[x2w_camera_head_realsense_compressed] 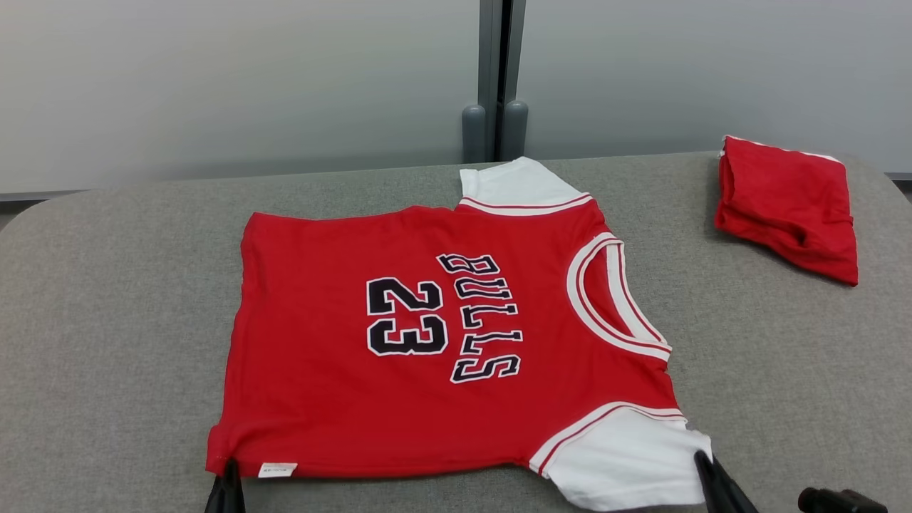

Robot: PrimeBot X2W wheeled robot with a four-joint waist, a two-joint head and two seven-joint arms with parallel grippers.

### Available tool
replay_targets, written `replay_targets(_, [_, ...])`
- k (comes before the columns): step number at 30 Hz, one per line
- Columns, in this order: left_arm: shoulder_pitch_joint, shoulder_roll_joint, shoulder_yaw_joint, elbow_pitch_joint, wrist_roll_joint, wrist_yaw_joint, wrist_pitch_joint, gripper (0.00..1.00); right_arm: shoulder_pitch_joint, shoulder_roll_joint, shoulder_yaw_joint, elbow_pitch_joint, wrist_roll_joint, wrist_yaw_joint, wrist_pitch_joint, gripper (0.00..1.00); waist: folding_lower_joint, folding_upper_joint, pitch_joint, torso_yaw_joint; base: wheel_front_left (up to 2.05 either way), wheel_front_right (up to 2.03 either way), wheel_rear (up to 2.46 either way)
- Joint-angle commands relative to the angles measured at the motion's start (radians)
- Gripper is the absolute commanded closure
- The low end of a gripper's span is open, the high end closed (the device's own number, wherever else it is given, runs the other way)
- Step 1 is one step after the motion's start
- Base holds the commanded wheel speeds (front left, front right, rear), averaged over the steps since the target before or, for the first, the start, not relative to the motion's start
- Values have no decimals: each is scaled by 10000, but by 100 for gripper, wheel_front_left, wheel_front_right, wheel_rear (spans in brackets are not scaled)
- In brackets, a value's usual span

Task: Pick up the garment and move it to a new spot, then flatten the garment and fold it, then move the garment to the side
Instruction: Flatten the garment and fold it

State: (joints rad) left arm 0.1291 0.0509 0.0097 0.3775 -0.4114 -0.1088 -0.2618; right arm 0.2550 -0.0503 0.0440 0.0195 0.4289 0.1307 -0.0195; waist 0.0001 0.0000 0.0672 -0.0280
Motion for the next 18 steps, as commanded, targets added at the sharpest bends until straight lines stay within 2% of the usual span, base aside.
replay_targets(1, [-198, -6, -32, 49, 45, -56, -43, 100, -252, -18, -111, 102, 81, 2, -70, 100, -1, 0, 22, 23, 0, 0, 0])
replay_targets(7, [-746, 13, -99, 335, 283, -149, -43, 100, -1613, -48, -41, 668, -329, 3, -28, 100, -1, 0, 227, 65, 0, 0, 0])
replay_targets(18, [-2384, 242, -600, 942, 407, -232, -43, 100, -4878, -794, 348, 2588, -833, 2, -173, 100, -1, 0, 960, 295, 0, 0, 0])
